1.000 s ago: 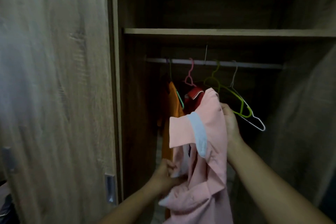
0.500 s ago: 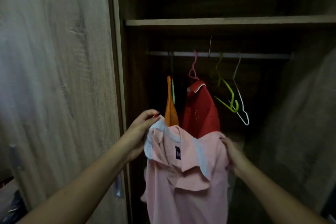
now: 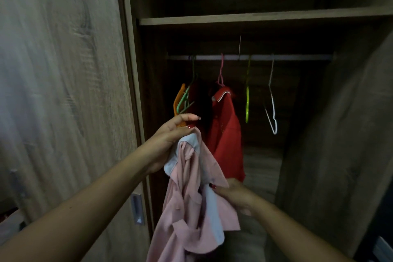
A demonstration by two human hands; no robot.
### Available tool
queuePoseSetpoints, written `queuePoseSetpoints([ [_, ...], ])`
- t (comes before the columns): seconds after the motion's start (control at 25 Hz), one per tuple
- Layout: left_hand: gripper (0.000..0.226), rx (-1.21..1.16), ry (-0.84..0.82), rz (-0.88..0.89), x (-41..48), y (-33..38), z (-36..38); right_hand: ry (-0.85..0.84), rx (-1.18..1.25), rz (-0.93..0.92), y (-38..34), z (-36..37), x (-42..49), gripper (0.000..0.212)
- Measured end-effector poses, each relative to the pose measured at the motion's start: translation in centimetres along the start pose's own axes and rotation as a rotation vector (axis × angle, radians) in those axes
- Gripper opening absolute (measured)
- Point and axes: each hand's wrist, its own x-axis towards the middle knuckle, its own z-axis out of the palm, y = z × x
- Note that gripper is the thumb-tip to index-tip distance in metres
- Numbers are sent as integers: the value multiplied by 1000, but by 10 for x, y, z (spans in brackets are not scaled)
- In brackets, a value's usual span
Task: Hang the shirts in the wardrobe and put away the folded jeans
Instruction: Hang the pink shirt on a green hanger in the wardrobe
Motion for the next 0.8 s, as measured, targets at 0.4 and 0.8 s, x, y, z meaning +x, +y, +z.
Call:
queuePoseSetpoints([
  [0.4, 30, 747, -173, -171, -35, -30, -97, -48, 501, 8, -38, -62, -26, 12],
  [0.8, 20, 1319, 202, 363, -25, -44, -86, -67, -583, -259, -75, -69, -23, 19],
])
